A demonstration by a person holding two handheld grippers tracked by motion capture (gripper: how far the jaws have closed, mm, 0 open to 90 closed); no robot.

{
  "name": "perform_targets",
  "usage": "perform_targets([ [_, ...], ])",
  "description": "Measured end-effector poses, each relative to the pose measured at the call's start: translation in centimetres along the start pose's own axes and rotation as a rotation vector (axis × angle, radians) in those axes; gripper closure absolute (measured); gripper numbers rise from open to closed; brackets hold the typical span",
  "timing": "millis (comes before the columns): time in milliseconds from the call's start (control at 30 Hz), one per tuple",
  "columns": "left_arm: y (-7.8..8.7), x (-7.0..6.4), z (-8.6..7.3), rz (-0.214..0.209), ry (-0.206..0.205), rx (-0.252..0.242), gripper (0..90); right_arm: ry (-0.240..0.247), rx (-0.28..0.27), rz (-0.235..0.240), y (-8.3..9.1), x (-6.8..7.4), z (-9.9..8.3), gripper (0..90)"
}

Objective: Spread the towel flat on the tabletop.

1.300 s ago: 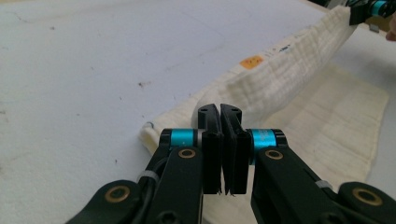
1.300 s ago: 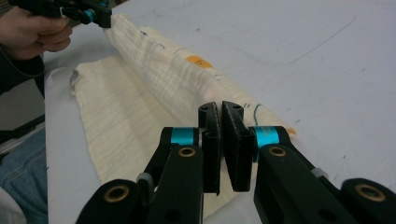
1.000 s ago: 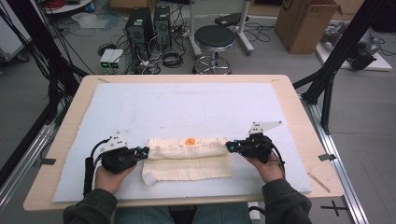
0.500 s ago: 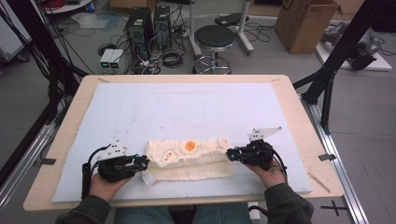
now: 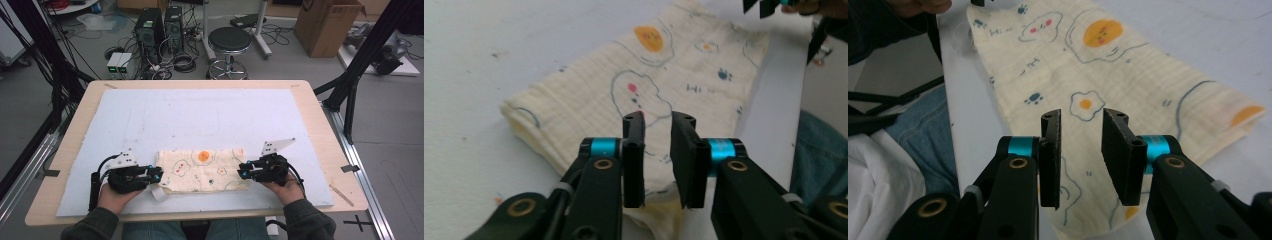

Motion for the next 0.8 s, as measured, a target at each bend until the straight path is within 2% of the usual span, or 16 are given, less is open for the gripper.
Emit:
perform_targets([
  [133, -0.6, -0.2, -0.5, -0.025, -0.012, 0.076, 80.2, 0.026, 0.038, 0.019, -0.8, 0.5, -0.4, 71.0],
  [267, -0.8, -0.1, -1.1, -0.025, -0.007, 0.130, 81.1, 0.054, 0.086, 0.024, -1.4, 1.0, -0.8, 72.6],
  [400, -0.7, -0.1, -1.5, -0.014, -0.007, 0.153, 81.3, 0.075, 0.107, 0.012, -1.7, 1.1, -1.1, 73.3],
  [600, -0.6, 0.1, -1.9, -0.007, 0.000, 0.162, 80.8, 0.109, 0.145, -0.015, -1.6, 1.2, -1.6, 73.7],
  [800, -0.7, -0.2, -2.0, 0.001, -0.017, 0.159, 78.7, 0.115, 0.141, -0.022, -1.5, 1.4, -1.9, 73.8],
])
Point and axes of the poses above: each handheld gripper's, and its own axes: y roughly backward along the jaws, z roughly out of its top, x roughly to its left, the point moved 1 cm from there along -y, roughly forward along the jaws, and after that the axes turned 13 degrees about -z, right-handed, at the moved point
